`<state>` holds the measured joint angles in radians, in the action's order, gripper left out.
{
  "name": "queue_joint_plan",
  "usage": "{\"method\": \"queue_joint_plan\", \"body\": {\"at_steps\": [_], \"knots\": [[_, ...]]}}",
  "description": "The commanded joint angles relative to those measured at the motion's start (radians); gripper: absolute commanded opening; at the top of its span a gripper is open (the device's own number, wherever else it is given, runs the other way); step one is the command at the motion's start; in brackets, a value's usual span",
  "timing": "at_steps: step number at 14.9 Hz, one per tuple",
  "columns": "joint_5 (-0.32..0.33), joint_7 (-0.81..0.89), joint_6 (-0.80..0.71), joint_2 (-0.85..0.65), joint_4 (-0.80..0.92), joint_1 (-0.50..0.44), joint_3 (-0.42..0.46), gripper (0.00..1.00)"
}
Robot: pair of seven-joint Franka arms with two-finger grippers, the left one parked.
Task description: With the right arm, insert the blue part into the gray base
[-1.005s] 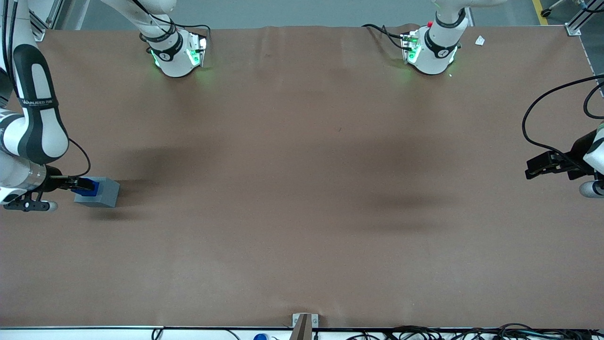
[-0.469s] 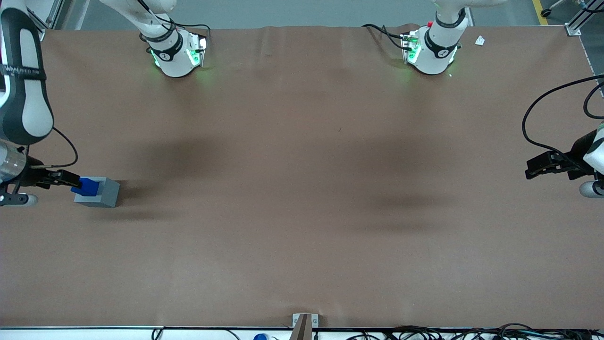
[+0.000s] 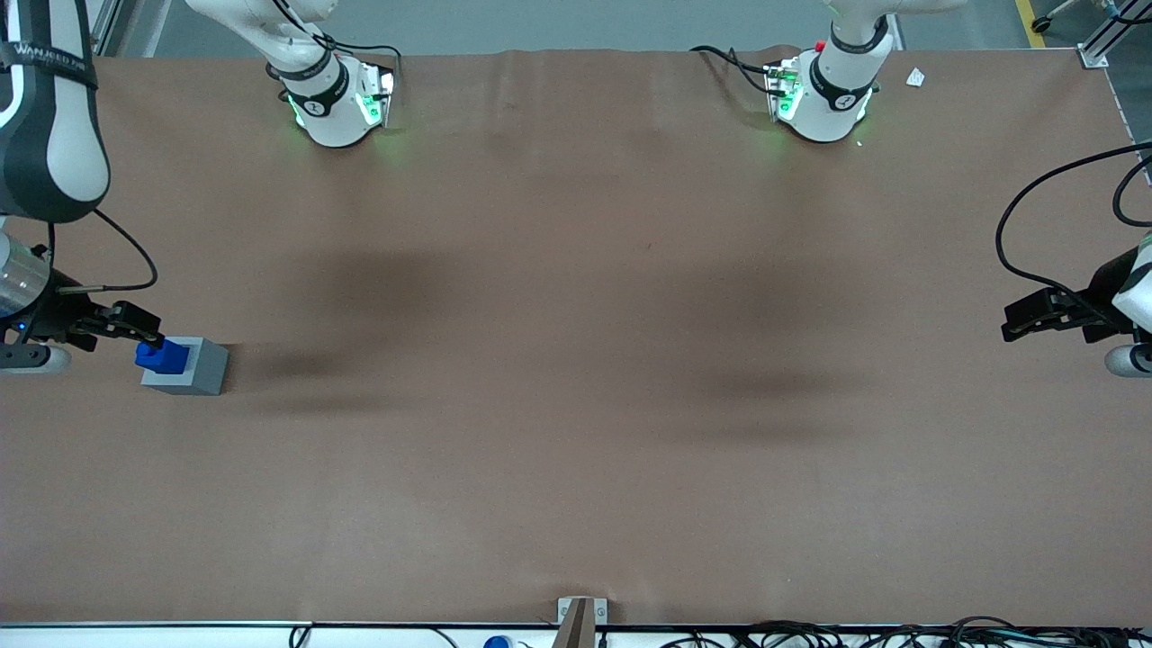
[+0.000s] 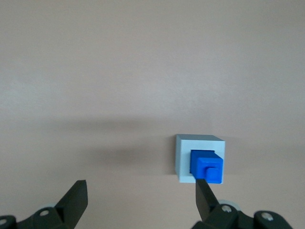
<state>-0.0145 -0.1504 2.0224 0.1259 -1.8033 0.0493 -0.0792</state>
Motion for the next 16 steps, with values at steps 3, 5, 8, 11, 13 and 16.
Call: {"method": "queue_joint_plan", "body": {"at_steps": [3, 5, 8, 11, 13, 16], "knots": [[-0.004, 0.031, -0.028, -0.087, -0.015, -0.034, -0.004, 1.0], [-0.002, 0.043, -0.059, -0.118, -0.001, -0.045, -0.004, 1.0], [0.001, 0.13, -0.141, -0.14, 0.057, -0.048, -0.004, 1.0], [0.011, 0.16, -0.218, -0.141, 0.123, -0.055, -0.005, 1.0], [0.011, 0.167, -0.24, -0.14, 0.172, -0.057, -0.004, 1.0], [0.01, 0.16, -0.278, -0.134, 0.246, -0.058, -0.004, 1.0]]}}
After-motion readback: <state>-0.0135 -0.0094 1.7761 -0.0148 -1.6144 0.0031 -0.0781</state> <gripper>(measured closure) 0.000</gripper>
